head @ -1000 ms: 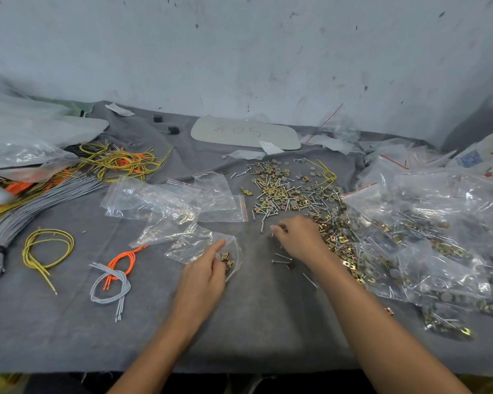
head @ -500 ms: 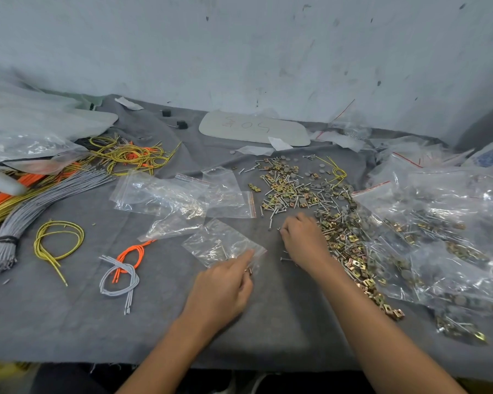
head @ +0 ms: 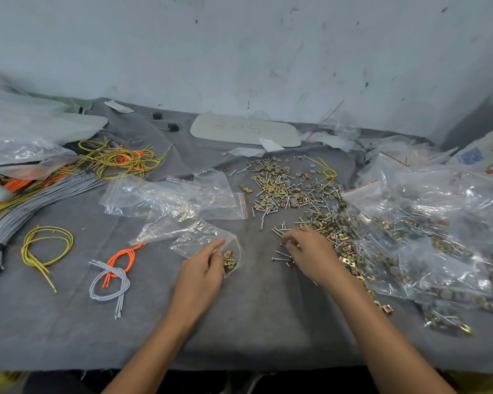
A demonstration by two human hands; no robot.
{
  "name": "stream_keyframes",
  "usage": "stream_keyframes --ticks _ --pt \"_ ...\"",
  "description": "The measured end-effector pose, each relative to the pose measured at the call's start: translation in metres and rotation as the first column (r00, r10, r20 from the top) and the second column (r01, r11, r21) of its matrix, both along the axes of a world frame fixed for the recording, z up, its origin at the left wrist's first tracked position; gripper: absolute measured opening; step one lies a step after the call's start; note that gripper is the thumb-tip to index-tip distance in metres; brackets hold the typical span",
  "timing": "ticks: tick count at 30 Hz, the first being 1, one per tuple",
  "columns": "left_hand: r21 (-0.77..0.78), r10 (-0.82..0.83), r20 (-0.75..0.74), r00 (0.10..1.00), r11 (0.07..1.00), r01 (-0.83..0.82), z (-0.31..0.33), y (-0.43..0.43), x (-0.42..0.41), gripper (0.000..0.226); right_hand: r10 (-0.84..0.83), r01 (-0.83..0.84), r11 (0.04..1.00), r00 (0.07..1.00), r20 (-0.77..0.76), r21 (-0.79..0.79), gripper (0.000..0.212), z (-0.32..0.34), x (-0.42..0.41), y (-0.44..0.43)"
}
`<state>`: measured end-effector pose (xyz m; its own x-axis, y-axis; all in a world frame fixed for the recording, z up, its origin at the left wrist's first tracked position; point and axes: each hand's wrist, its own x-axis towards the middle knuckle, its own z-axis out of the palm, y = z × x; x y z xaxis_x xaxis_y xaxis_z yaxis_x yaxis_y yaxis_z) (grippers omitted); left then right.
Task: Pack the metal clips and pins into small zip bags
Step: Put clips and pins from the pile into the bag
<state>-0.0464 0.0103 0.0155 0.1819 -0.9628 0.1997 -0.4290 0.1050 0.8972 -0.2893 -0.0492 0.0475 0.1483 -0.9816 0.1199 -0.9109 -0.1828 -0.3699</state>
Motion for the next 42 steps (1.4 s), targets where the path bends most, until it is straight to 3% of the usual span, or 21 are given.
stream_keyframes --ticks 9,15,20,25,28,30,33,35,38,42 --pt "0.019 0.033 -0.06 0.998 0.999 -0.031 0.0 -0.001 0.002 0.034 -0.179 0.177 0.983 0.984 -0.02 -0.056 0.021 0.005 -0.016 -0.002" --pt "0.023 0.028 -0.047 0.998 0.999 -0.027 -0.001 -0.001 0.001 0.033 0.004 -0.004 1.0 1.0 0.026 -0.015 0.019 0.002 -0.008 -0.011" --pt "0.047 0.008 -0.003 1.0 0.999 -0.007 -0.001 -0.002 0.001 0.034 -0.034 0.032 0.997 0.999 -0.019 -0.064 0.023 0.0 0.001 -0.009" --pt "0.059 0.004 -0.014 1.0 0.998 -0.003 0.001 -0.001 0.0 0.035 0.085 -0.058 0.994 0.942 0.326 -0.091 0.014 0.008 0.038 0.025" --pt "0.063 0.002 -0.054 0.999 0.998 0.001 0.004 0.0 0.0 0.039 0.192 -0.144 0.979 0.887 0.42 -0.144 0.01 0.007 0.07 0.042" --pt "0.062 -0.011 -0.079 0.997 0.998 0.016 0.006 0.002 0.0 0.045 0.228 -0.17 0.97 0.885 0.407 -0.173 0.01 0.005 0.083 0.045" --pt "0.073 -0.017 -0.088 0.996 0.997 0.024 0.006 0.002 0.001 0.046 0.231 -0.198 0.964 0.954 0.191 -0.177 0.02 -0.002 0.092 0.043" --pt "0.08 -0.009 -0.095 0.995 0.997 0.016 0.006 0.002 0.002 0.047 0.289 -0.273 0.954 0.948 0.135 -0.128 0.027 -0.007 0.093 0.04" --pt "0.084 0.019 -0.079 0.997 0.996 -0.013 0.006 0.002 0.002 0.043 0.336 -0.308 0.941 0.901 0.273 -0.142 0.027 -0.011 0.086 0.038" --pt "0.081 0.028 -0.071 0.997 0.996 -0.023 0.002 -0.001 0.001 0.028 0.201 -0.149 0.975 0.907 0.371 -0.165 0.016 -0.006 0.054 0.019"
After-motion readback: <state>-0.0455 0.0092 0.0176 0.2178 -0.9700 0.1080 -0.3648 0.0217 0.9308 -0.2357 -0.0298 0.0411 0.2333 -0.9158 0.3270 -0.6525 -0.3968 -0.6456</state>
